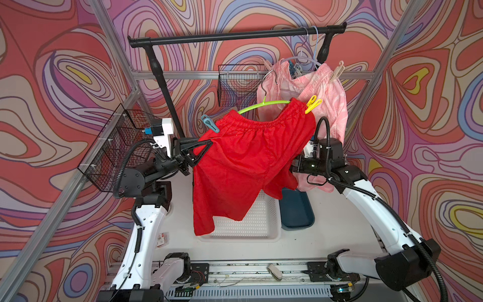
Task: Remove the clothespins securing shorts to the hanger
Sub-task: Adjust the shorts in the basket.
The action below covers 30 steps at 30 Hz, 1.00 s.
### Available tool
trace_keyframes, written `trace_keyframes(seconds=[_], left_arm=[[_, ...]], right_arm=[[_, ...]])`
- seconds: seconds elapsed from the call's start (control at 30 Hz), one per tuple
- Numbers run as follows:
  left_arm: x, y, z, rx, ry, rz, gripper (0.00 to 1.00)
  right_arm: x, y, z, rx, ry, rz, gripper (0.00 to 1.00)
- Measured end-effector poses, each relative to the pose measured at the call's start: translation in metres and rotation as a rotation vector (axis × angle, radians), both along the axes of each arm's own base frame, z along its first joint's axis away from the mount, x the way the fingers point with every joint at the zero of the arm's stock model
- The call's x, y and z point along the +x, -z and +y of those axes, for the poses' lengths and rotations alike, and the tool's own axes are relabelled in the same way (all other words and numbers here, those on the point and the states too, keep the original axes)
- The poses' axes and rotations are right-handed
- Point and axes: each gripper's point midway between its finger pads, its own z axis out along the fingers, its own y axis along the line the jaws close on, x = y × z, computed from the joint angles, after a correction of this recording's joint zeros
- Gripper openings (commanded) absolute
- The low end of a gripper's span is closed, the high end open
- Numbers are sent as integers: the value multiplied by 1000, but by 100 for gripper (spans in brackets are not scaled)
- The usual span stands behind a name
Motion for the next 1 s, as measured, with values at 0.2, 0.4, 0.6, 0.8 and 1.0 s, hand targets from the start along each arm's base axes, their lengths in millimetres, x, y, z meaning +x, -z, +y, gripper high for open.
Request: trace_keyframes(seconds=[0.2, 0.4, 0.6, 0.8, 1.0], left_arm=[[-5, 5, 0, -2, -5, -4, 0], [-32, -10, 1, -10, -18, -85, 0], [-54, -12, 1, -7, -21, -134, 0], [-57, 5, 1, -5, -22, -109, 0], [-58, 14, -1, 10, -9, -95, 0]], right_arm=[[-24, 10, 46, 9, -130, 48, 7], [-38, 29, 89, 2, -227, 103, 7], [-66, 28, 127, -4, -320, 110, 7], [-80, 45, 122, -21, -295, 146, 7], [-97, 63, 114, -49, -283, 186, 7]])
